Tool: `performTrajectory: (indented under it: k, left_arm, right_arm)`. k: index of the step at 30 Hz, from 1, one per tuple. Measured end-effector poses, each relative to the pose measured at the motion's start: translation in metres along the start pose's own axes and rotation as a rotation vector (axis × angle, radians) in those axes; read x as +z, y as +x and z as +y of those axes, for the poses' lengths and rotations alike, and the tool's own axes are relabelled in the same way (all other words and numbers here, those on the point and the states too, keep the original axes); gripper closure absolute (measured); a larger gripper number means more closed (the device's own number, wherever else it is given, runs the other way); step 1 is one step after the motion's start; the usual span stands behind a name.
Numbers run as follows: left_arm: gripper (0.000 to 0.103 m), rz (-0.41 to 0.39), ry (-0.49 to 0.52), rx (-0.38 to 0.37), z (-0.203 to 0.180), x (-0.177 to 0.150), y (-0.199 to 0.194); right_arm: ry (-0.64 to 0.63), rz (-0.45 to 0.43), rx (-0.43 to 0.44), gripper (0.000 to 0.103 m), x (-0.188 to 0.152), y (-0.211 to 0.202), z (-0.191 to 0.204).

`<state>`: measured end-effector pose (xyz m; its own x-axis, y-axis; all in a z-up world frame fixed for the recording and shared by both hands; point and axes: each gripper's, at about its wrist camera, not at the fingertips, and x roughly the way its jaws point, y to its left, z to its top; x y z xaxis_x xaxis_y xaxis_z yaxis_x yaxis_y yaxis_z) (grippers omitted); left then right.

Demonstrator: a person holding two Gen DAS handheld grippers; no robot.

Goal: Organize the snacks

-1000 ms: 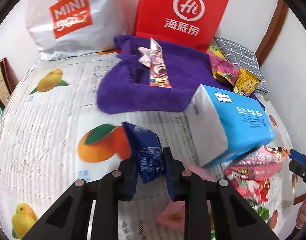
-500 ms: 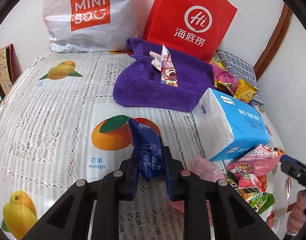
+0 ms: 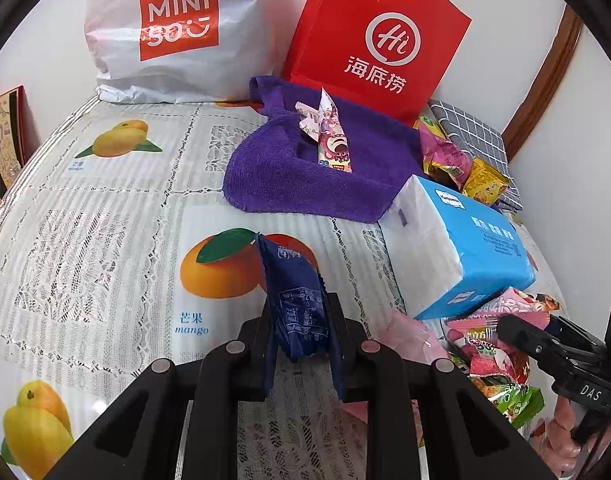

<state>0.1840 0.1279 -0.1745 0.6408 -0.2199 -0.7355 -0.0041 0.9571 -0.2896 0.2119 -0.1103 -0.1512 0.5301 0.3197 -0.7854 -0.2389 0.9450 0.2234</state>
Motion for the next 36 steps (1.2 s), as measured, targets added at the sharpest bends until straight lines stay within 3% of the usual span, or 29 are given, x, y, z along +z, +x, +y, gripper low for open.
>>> performTrajectory:
  k: [2, 5, 12, 19, 28, 32, 36]
  left_arm:
    - [0.082, -0.001, 0.0, -0.002, 0.0, -0.001, -0.001]
    - [0.082, -0.002, -0.001, -0.008, 0.001, -0.001, -0.002]
    - [0.083, -0.011, 0.01, 0.002, -0.001, -0.004, -0.009]
    - [0.082, 0.028, 0.038, 0.062, -0.007, -0.012, -0.017]
    - [0.082, 0.039, 0.005, 0.045, -0.002, -0.024, -0.026]
    - [0.081, 0.031, 0.004, 0.041, -0.001, -0.025, -0.026]
    - [0.081, 0.028, -0.002, 0.031, 0.0, -0.026, -0.026]
  right_arm:
    - [0.017, 0.002, 0.025, 0.04, 0.001, -0.008, -0.004]
    - [0.039, -0.047, 0.052, 0.04, 0.002, -0.029, -0.011]
    - [0.029, -0.144, -0.049, 0.04, -0.01, -0.08, -0.047]
    - [0.085, -0.059, -0.102, 0.038, -0.033, -0.062, -0.091]
    - [0.032, 0.022, -0.095, 0.03, -0.072, -0.08, -0.106]
    - [0.054, -0.043, -0.081, 0.024, -0.071, -0.108, -0.11]
    - [0.085, -0.126, -0.04, 0.023, -0.044, -0.121, -0.109]
